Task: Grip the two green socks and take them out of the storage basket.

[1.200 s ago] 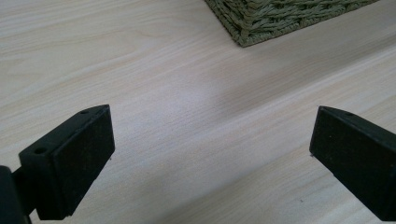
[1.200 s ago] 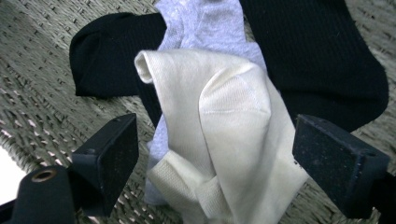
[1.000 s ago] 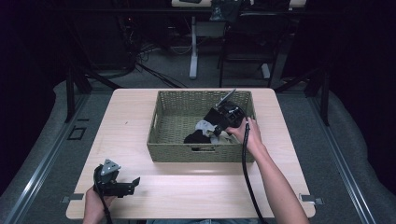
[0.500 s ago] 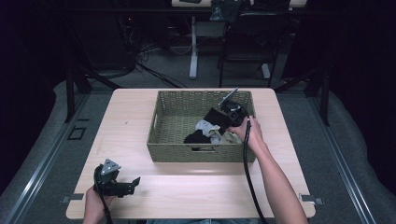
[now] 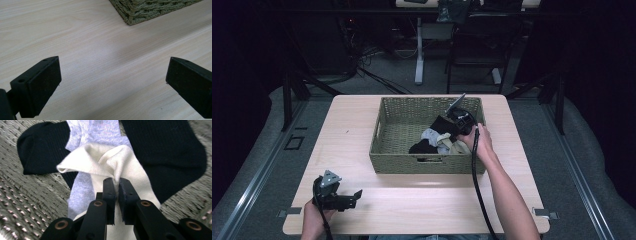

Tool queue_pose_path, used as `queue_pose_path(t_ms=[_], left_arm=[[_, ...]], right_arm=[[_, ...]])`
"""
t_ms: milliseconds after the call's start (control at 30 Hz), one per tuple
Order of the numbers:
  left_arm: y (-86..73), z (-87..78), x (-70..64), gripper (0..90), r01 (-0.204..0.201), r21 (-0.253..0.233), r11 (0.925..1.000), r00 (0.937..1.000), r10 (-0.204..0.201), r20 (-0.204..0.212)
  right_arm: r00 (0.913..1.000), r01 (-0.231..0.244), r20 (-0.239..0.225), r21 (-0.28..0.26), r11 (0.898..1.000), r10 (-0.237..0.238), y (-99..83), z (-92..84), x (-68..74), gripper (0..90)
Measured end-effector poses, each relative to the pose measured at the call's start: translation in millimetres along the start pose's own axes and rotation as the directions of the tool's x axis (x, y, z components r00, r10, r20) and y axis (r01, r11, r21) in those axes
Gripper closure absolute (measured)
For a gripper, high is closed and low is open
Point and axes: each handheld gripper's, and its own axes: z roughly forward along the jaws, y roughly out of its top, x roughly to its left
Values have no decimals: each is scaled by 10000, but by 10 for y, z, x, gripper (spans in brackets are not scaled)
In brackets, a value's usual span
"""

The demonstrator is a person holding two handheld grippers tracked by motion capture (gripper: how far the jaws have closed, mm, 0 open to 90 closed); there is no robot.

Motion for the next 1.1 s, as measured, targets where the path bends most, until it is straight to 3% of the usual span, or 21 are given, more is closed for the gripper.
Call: queue_pose_path(t_ms=[233,500,633,833,1100], left_arm=[[3,4,-5,1,17,-5,10000,10000,-17,3],[5,3,-7,1,14,-23,10000,10000,-14,-3],[5,5,-6,1,14,-32,10000,10000,-13,9],[10,8,-7,1,-21,-48,10000,10000,21,18],[10,12,-6,1,9,-39,10000,10000,-9,31]], right_arm=[[9996,208,195,-342,9992,-202,-25,-203,59,853],[9995,308,89,-795,9964,-301,-36,-395,83,853],[9996,243,-128,-967,9950,-257,-40,-366,93,840],[9999,141,-37,-568,9983,-143,-40,-160,50,696],[9999,-131,13,-1051,9944,133,-59,-237,-41,650]])
